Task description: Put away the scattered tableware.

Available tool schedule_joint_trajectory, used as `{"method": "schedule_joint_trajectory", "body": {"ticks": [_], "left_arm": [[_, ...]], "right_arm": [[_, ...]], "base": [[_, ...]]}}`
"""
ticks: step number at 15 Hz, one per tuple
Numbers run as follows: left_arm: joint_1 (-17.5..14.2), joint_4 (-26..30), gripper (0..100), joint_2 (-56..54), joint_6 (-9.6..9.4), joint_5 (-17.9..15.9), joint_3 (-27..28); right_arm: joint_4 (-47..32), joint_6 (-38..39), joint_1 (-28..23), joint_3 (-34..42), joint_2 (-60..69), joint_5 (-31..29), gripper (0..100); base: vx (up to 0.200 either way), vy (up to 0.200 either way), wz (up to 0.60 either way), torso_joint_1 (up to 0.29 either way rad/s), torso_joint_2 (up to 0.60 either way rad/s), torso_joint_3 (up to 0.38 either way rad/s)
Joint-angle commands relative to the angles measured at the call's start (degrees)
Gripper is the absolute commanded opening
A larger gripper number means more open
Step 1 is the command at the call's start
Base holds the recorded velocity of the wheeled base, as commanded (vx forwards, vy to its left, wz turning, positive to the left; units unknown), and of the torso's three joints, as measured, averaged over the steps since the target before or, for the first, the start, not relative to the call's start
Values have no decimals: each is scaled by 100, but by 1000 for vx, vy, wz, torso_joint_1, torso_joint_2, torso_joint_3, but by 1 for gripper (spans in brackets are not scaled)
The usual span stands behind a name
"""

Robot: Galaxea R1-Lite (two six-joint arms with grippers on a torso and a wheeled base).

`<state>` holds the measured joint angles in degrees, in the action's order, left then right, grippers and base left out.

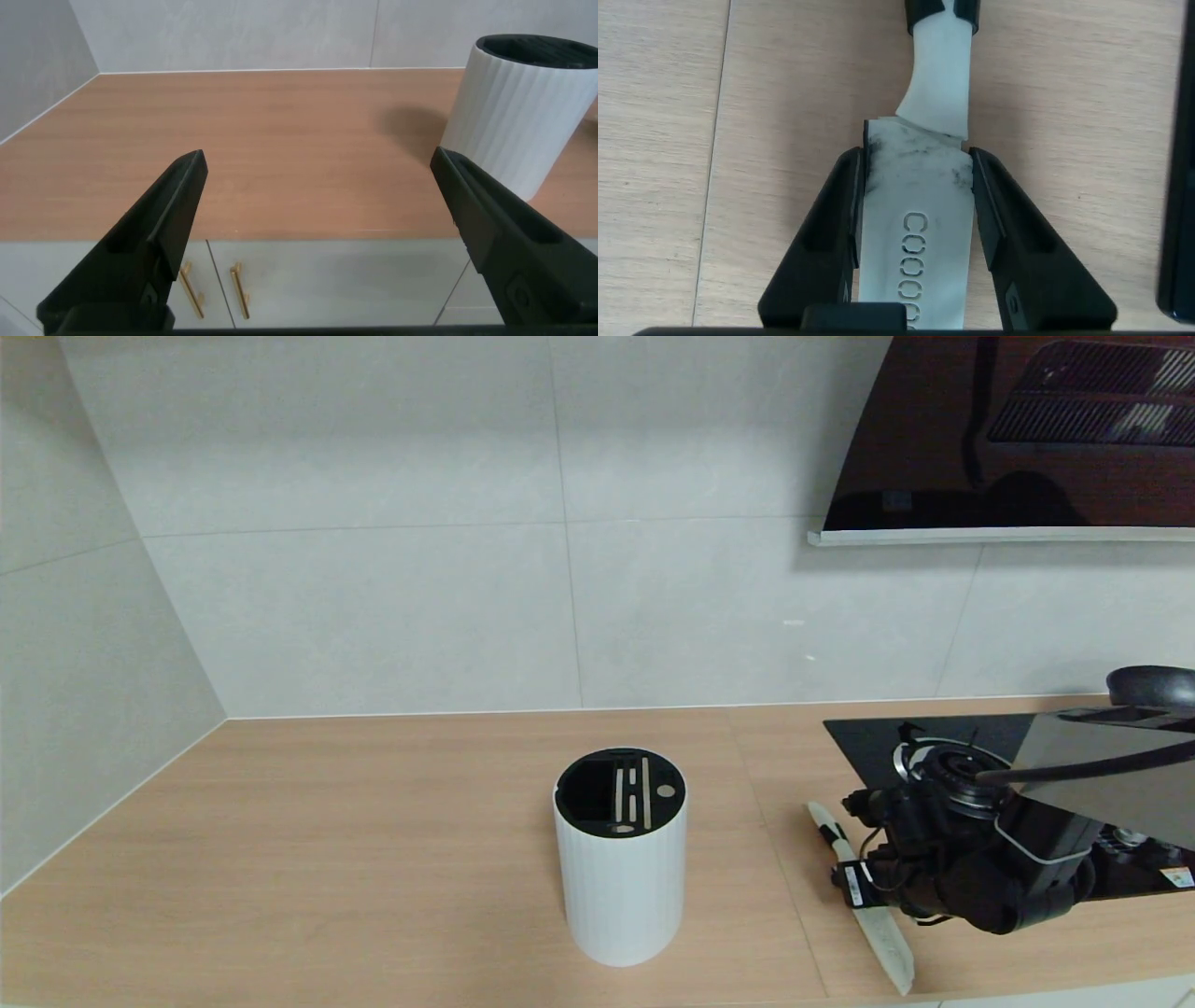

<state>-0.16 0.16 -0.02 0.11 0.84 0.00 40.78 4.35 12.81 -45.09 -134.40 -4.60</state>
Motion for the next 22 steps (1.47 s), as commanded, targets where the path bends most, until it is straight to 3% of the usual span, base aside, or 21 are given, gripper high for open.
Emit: {"method": "schedule_joint_trajectory", "body": {"ticks": [1,8,9,12,13,14,15,17,18,20,22], "left_arm": [[-2,2,100,2,-2,4,0],[-2,-33,100,2,-125,-14,26],[-2,-33,100,29,-336,-190,457],[139,933,100,1347,-310,-1596,2030],[148,1048,100,2085,-213,-2150,2593],[148,1048,100,2085,-213,-2150,2593],[156,1030,100,3791,94,-2888,3841],[236,802,100,5126,604,-3204,4781],[455,459,100,5663,736,-3327,4975],[1281,-693,100,6665,1255,-3310,4983],[1835,-1985,100,7429,2134,-3301,4658]], "right_arm": [[44,127,2,18,344,-59,0],[36,303,-24,247,1505,-112,0],[-17,294,-16,273,2102,-112,0],[-35,250,143,36,2841,-112,0],[-184,233,257,-175,3025,-112,0],[-184,233,257,-175,3025,-112,0],[-1098,259,731,-975,3482,-50,0],[-1494,268,1285,-1564,3552,-59,0],[-1485,268,1522,-1625,3561,-68,0],[-1459,268,1962,-1599,3658,-77,0],[-1476,277,2489,-1406,3790,-200,0]], "base": [[0,0,0,0,0,0],[0,0,0,0,0,0],[0,0,0,0,0,0],[0,0,0,0,0,0],[0,0,0,0,0,0],[0,0,0,0,0,0],[0,0,0,0,0,0],[0,0,0,0,0,0],[0,0,0,0,0,0],[0,0,0,0,0,0],[0,0,0,0,0,0]]}}
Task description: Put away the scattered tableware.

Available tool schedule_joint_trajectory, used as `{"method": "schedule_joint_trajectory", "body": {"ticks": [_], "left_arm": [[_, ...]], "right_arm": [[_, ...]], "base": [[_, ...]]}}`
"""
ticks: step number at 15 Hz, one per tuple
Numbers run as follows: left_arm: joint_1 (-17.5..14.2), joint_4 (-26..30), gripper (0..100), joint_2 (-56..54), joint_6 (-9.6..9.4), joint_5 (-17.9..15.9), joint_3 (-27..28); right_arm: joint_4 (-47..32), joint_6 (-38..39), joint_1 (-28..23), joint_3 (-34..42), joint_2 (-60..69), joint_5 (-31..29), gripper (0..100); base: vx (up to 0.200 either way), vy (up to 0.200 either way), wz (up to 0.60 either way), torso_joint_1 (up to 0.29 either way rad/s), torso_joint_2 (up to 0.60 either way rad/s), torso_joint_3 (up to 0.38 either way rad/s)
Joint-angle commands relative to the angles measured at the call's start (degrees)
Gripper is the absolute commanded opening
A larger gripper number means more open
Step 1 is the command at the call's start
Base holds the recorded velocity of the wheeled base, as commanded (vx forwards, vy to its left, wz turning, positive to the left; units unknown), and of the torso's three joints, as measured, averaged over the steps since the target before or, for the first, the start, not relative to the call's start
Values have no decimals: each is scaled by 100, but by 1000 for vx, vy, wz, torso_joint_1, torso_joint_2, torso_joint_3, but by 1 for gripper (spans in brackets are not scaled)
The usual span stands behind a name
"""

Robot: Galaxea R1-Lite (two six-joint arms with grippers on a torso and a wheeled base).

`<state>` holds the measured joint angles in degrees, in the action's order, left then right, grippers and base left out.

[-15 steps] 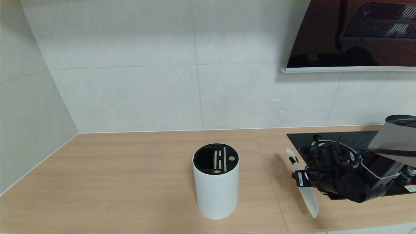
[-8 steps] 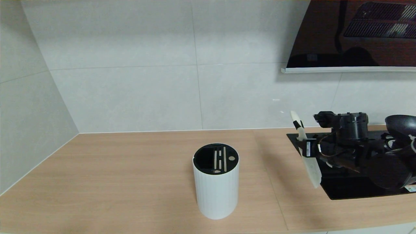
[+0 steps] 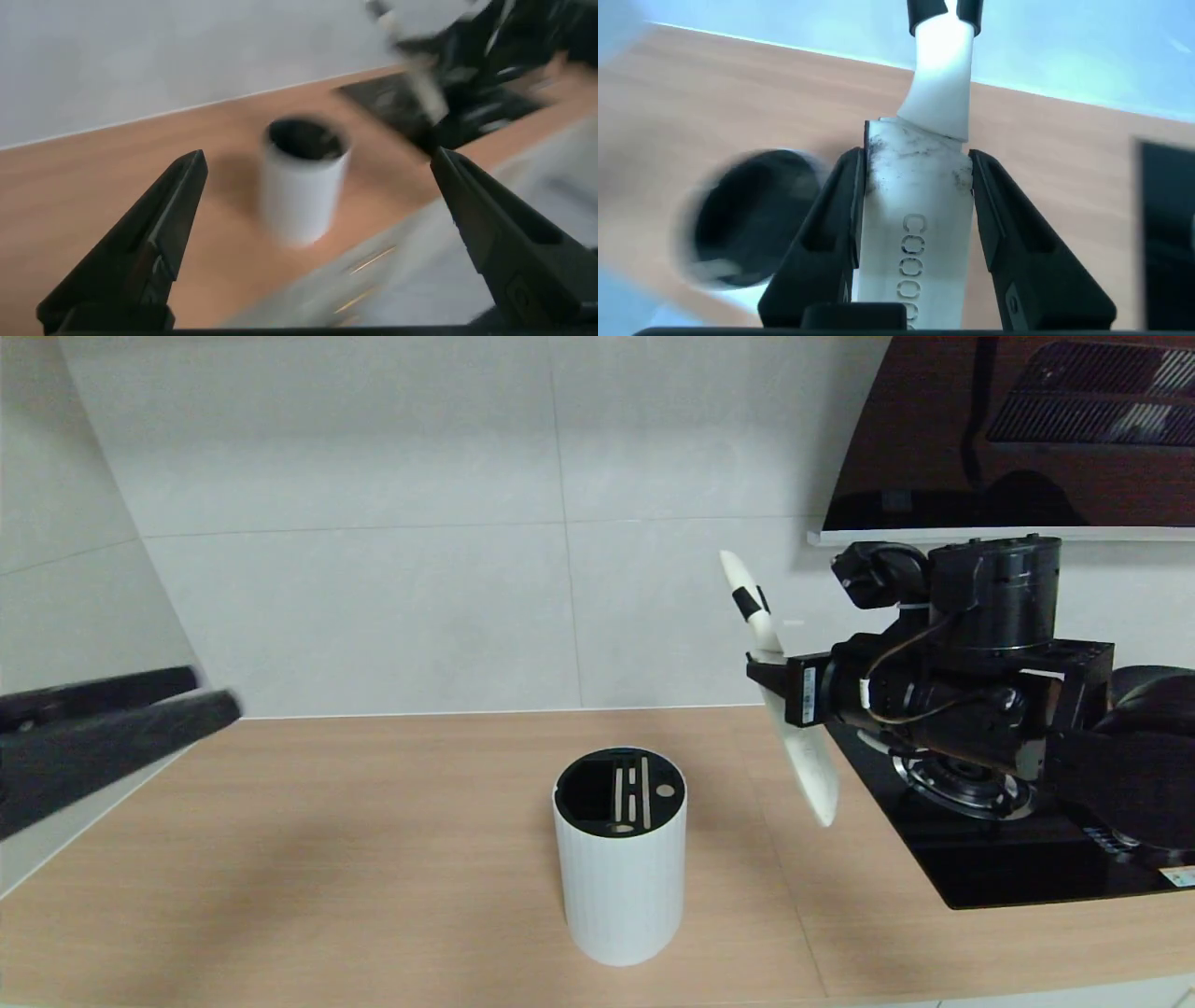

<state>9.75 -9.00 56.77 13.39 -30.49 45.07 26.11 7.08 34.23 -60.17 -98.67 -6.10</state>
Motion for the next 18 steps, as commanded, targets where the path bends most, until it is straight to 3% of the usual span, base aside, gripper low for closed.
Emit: {"method": "schedule_joint_trajectory", "body": {"ticks": [1,3,4,5,8,11,12,14,15,17,18], "left_arm": [[1037,-1588,100,1978,1386,-168,-51],[1284,-2634,100,2365,2836,-186,-271],[1424,-3082,100,2523,3302,-168,-314],[1503,-3425,100,2629,3548,-159,-420],[1661,-3715,100,2848,3575,-36,-499],[1899,-3732,100,3173,3539,412,-332],[2013,-3732,100,3288,3434,500,-297],[2206,-3732,100,3534,3021,755,-191],[2347,-3741,100,3797,2696,1212,-95],[2514,-3802,100,3877,2546,1520,-77],[2593,-3855,100,3841,2546,1511,-112]], "right_arm": [[8,-5,541,225,296,-102,0],[8,30,901,313,384,-173,0],[17,39,1086,401,428,-278,0],[17,48,1288,445,445,-401,0],[166,65,1648,717,436,-647,0],[272,65,1806,761,436,-656,0],[272,65,1868,761,419,-656,0],[272,56,1965,726,384,-647,0],[280,56,2061,709,384,-656,0],[280,65,2158,726,384,-647,0],[280,65,2202,726,366,-647,0]], "base": [[0,0,0,0,0,0],[0,0,0,0,0,0],[0,0,0,0,0,0],[0,0,0,0,0,0],[0,0,0,0,0,0],[0,0,0,0,0,0],[0,0,0,0,0,0],[0,0,0,0,0,0],[0,0,0,0,0,0],[0,0,0,0,0,0],[0,0,0,0,0,0]]}}
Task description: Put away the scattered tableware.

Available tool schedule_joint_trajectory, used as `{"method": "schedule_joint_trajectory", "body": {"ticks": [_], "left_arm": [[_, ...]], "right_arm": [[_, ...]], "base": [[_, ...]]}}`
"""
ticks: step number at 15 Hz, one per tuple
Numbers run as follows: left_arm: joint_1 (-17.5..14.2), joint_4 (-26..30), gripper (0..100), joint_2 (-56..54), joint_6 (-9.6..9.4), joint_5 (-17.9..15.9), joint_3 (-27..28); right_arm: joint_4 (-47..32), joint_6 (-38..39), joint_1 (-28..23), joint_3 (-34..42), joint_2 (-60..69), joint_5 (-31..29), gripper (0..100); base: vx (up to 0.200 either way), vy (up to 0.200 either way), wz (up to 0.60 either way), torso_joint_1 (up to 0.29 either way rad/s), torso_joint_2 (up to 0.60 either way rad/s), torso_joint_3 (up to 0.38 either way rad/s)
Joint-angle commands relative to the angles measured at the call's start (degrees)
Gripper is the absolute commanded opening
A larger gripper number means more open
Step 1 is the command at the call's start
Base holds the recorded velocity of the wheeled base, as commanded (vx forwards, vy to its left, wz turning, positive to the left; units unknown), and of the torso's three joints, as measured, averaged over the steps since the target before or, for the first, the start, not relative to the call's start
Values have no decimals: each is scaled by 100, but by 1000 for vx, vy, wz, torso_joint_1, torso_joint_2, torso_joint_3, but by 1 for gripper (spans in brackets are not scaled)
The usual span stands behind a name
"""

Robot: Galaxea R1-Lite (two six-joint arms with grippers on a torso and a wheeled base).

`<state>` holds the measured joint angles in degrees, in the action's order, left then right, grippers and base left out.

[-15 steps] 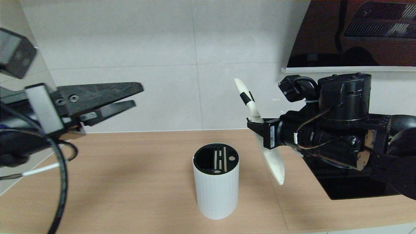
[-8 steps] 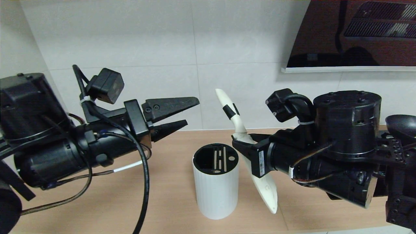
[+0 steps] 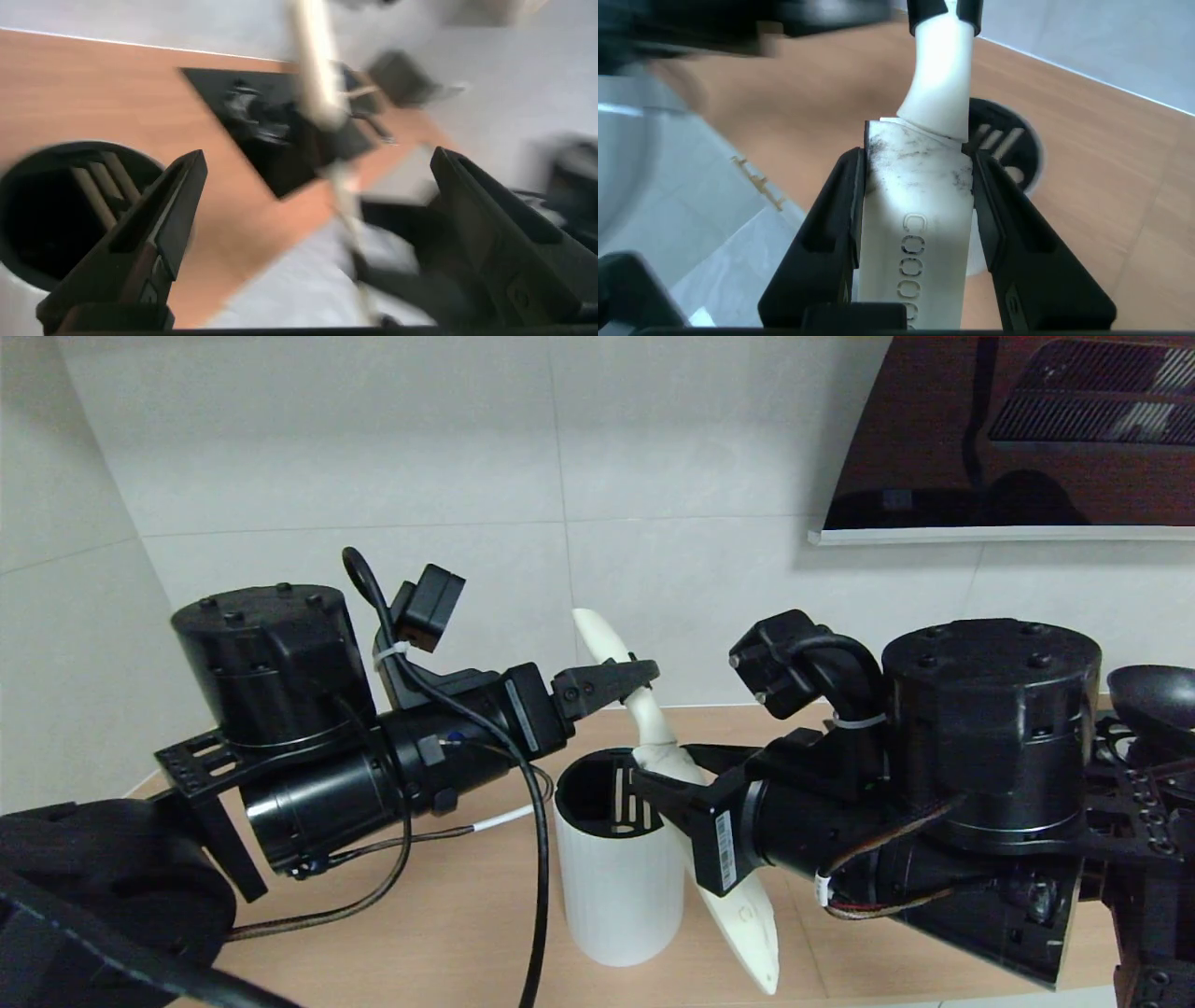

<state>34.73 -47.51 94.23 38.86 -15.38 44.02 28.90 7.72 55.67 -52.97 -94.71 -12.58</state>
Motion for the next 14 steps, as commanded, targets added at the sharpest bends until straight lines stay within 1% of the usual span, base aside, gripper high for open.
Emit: {"method": "schedule_joint_trajectory", "body": {"ticks": [1,4,8,10,14], "left_arm": [[183,-57,100,95,-2,18,-16],[210,-224,100,113,-2,18,-60],[183,-285,100,130,-2,44,-43],[166,-426,100,130,-2,53,-43],[166,-444,100,113,-10,53,-60]], "right_arm": [[1,11,102,6,-65,1,0],[10,19,207,15,-100,1,0],[142,2,216,85,-118,1,0],[142,2,216,94,-109,1,0],[142,2,216,94,-109,1,0]], "base": [[0,0,0,0,0,0],[0,0,0,0,0,0],[0,0,0,0,0,0],[0,0,0,0,0,0],[0,0,0,0,0,0]]}}
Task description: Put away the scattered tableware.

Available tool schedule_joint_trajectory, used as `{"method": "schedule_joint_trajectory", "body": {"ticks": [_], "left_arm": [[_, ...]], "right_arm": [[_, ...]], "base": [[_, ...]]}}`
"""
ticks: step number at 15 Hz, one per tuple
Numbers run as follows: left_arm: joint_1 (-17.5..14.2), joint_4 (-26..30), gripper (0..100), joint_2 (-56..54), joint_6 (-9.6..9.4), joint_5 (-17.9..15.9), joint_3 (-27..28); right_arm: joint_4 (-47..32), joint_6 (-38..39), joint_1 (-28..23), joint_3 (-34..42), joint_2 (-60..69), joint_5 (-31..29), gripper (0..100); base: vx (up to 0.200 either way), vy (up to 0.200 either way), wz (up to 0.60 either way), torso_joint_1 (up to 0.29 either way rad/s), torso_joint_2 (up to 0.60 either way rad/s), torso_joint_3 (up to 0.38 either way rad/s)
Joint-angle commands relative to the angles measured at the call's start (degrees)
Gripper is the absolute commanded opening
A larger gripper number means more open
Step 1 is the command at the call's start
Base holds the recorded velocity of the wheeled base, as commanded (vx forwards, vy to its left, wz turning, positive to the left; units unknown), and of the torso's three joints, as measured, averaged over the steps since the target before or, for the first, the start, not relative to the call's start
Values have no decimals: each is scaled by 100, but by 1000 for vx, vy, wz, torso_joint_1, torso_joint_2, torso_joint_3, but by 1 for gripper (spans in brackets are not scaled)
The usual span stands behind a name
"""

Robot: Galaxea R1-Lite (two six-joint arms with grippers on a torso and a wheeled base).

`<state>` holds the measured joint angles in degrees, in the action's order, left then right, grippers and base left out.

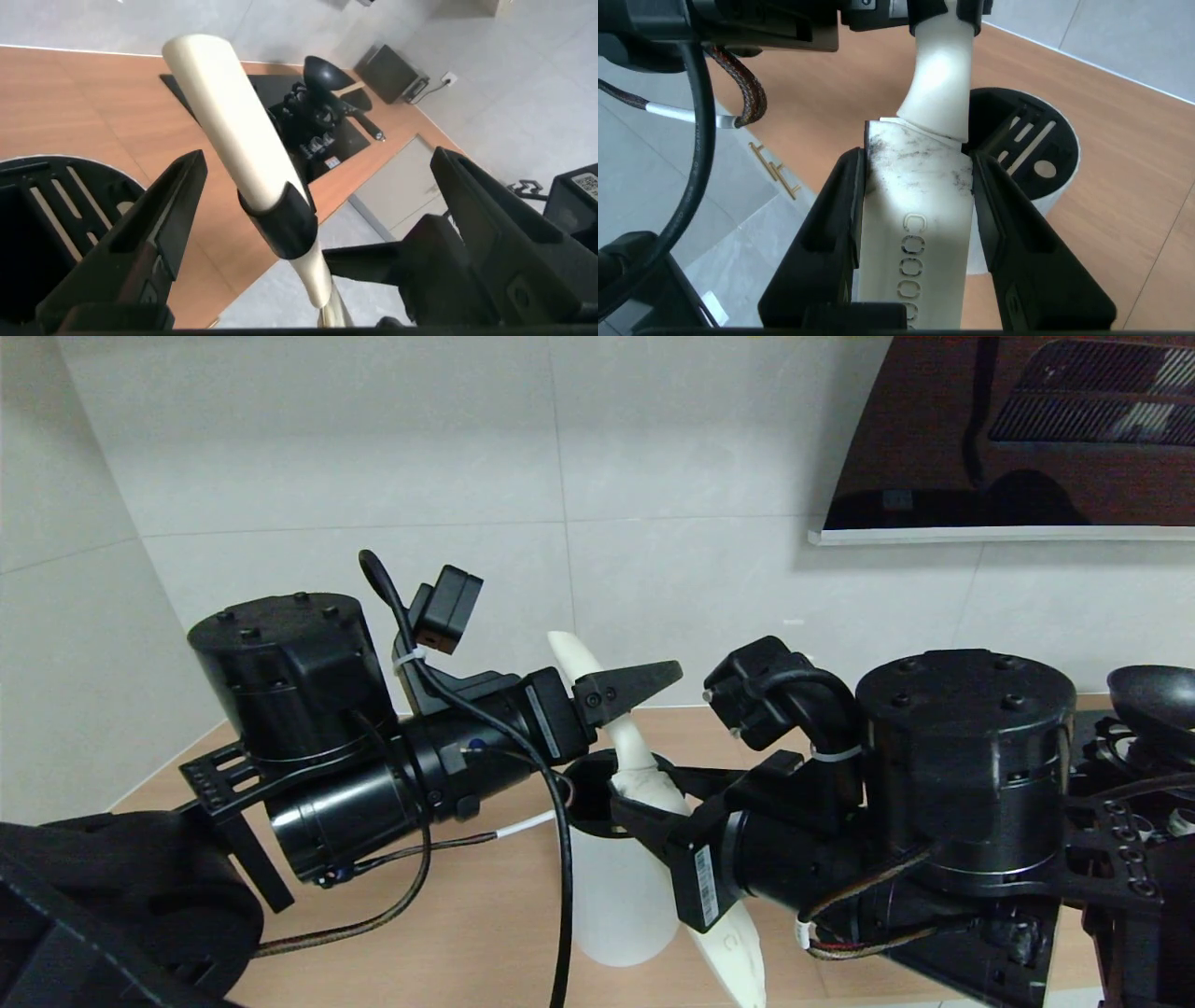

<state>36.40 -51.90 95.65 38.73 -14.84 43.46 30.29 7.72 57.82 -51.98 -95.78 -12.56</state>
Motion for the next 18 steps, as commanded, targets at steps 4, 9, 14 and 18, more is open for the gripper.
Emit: {"method": "schedule_joint_trajectory", "body": {"ticks": [4,9,14,18], "left_arm": [[-1,-5,0,-2,3,7,-31],[-1,-5,0,-2,-32,-2,-39],[-1,-5,0,24,-23,-11,-39],[-1,-5,0,24,-23,-28,-39]], "right_arm": [[3,2,10,48,33,-1,0],[73,2,72,56,51,-1,0],[73,2,63,56,104,-1,0],[73,11,63,56,95,-10,100]], "base": [[0,0,0,0,0,0],[0,0,0,0,0,0],[0,0,0,0,0,0],[0,0,0,0,0,0]]}}
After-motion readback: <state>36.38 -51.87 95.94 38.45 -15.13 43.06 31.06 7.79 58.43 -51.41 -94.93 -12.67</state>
